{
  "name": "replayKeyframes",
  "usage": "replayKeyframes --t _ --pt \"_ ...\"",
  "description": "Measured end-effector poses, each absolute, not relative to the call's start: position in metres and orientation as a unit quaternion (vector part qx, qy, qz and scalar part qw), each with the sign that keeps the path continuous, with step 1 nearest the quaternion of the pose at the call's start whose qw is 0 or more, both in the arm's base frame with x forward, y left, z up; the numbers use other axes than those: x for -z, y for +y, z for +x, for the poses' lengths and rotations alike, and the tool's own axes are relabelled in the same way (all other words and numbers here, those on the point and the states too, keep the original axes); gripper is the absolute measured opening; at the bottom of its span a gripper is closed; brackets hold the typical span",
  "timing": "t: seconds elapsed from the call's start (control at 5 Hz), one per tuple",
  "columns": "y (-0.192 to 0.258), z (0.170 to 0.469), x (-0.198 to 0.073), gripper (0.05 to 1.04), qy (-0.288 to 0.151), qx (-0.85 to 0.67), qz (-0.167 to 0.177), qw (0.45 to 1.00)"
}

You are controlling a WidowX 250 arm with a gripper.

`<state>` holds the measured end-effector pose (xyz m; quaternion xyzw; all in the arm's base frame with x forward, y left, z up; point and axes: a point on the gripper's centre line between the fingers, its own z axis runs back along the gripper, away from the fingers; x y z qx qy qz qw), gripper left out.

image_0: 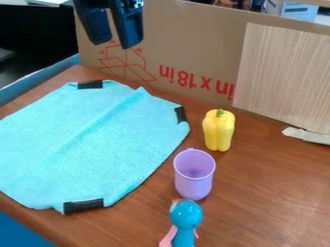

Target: Put the blue figure on left edge of the cloth

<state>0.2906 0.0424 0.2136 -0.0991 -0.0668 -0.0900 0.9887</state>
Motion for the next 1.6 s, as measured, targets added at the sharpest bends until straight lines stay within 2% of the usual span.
replayKeyframes --t 0.4,0.8,1.2,1.4,1.6 --pt "0.045 0.285 -0.186 1.000 -0.042 0.126 -0.093 0.987" --pt "0.029 0.262 -0.163 1.000 -0.059 0.211 -0.067 0.973" --pt "-0.012 0.236 -0.125 1.000 -0.084 0.299 -0.008 0.950" --pt "-0.036 0.225 -0.113 1.000 -0.098 0.336 0.002 0.937" --pt "-0.044 0.224 -0.114 1.000 -0.101 0.339 -0.002 0.935"
